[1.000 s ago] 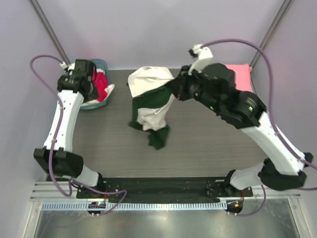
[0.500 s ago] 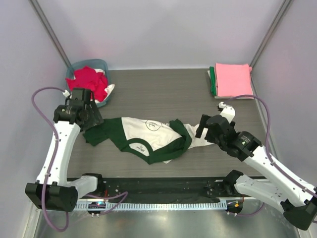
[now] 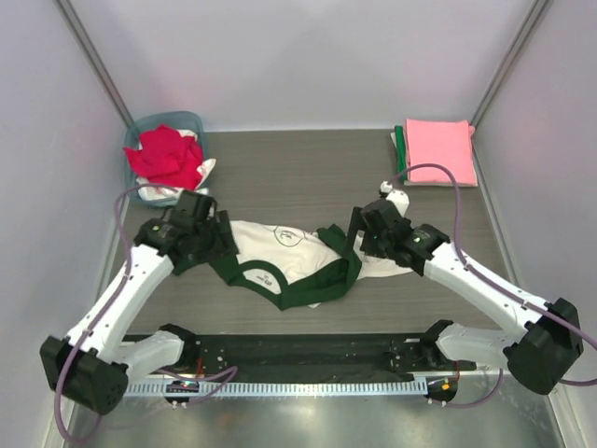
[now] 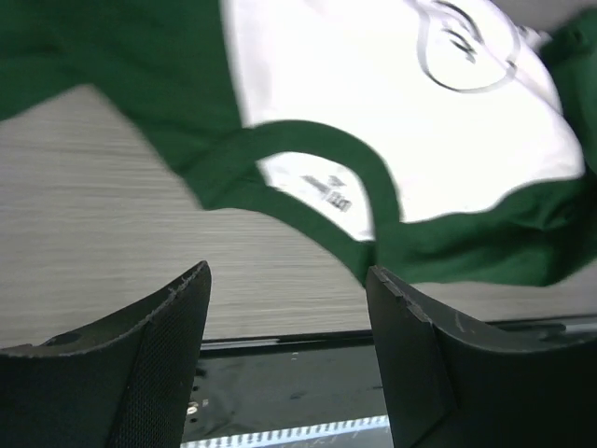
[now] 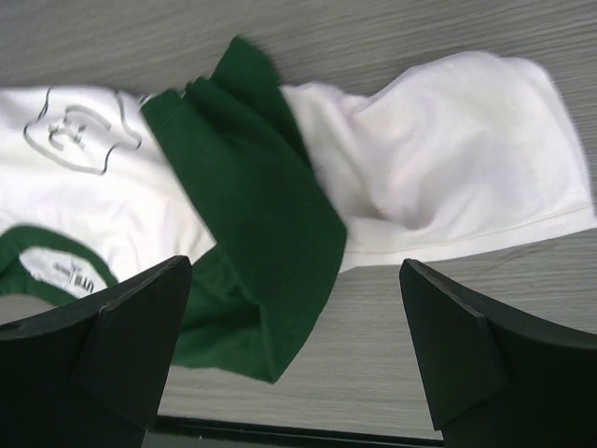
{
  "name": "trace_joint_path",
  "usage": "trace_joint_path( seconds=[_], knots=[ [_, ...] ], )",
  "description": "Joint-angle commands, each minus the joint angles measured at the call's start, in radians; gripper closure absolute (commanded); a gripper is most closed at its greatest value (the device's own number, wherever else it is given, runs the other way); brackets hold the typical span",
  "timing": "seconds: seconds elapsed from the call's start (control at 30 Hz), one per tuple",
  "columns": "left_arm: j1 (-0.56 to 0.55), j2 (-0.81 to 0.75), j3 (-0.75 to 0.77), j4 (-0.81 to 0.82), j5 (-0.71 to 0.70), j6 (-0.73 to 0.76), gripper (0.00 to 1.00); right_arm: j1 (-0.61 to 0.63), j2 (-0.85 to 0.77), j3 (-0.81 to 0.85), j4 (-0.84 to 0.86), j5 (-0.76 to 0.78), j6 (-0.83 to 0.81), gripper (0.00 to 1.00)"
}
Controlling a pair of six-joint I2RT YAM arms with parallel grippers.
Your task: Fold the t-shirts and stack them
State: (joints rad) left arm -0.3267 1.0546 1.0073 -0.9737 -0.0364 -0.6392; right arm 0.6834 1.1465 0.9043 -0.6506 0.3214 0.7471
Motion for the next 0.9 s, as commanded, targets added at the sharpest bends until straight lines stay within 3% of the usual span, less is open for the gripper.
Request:
trace_joint_path(
  seconds=[0.0, 0.03, 0.2, 0.53, 0.87],
  knots=[
    [-0.189, 0.091, 0.031, 0.154, 0.010, -0.120, 0.31, -0.111, -0.028, -0.004, 0.042, -0.028, -0.006, 0.00],
    [-0.222, 0.122, 0.043, 0.199, 0.007, -0.135, 0.31, -0.186, -0.050, -0.018, 0.042, -0.047, -0.011, 0.00],
    [-0.368, 0.390, 0.195, 0.303, -0.010, -0.204, 0.31, -0.320, -0.126, -0.059, 0.037, -0.116, -0.044, 0.00],
    [-0.431, 0.865, 0.599, 0.333, 0.010, -0.214, 0.32, -0.424, -0.267, -0.211, 0.039, -0.266, -0.032, 0.00],
    [-0.446, 1.013, 0.694, 0.316, 0.032, -0.264, 0.39, -0.430, -0.285, -0.243, 0.043, -0.275, -0.046, 0.00]
  ],
)
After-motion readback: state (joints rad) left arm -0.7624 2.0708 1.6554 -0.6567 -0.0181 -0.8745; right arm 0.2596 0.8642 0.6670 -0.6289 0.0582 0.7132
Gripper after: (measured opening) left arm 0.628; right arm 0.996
